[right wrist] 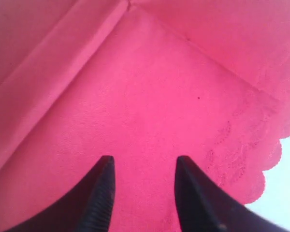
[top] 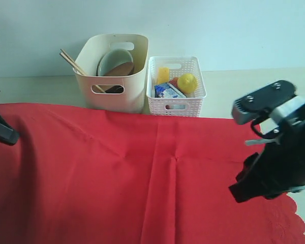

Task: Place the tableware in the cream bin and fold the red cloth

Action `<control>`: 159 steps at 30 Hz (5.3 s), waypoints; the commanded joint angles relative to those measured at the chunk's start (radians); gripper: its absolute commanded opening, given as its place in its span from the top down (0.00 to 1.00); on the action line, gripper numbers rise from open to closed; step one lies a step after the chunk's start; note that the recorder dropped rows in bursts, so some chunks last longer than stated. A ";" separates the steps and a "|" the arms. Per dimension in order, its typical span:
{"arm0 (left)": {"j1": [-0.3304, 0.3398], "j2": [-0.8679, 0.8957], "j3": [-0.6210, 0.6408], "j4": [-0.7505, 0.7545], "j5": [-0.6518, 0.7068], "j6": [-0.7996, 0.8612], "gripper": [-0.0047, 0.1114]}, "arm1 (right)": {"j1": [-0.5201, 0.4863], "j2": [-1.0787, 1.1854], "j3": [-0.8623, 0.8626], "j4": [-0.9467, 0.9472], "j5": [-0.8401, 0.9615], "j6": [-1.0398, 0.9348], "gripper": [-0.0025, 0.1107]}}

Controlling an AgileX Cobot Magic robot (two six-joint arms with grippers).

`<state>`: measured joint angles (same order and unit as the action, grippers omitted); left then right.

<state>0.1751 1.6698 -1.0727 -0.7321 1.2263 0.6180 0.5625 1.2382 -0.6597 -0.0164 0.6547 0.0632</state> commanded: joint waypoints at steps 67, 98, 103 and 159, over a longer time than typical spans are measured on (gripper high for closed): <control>-0.895 0.311 -0.313 -0.275 -0.356 -0.098 0.96 | -0.293 0.349 -0.425 -0.240 0.329 0.111 0.98; -0.921 0.213 -0.369 0.063 -0.275 0.073 0.30 | -0.301 0.193 -0.435 0.016 0.292 -0.063 0.98; -0.909 0.181 -0.369 0.391 -0.248 -0.209 0.30 | -0.301 0.191 -0.435 0.022 0.293 -0.063 0.98; -0.733 0.489 -0.395 -0.875 -0.278 0.501 0.75 | -0.301 0.191 -0.435 0.107 0.310 -0.133 0.98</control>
<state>-0.5588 2.1616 -1.4559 -1.5928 0.8995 1.0334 0.2655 1.4393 -1.0833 0.0796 0.9691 -0.0606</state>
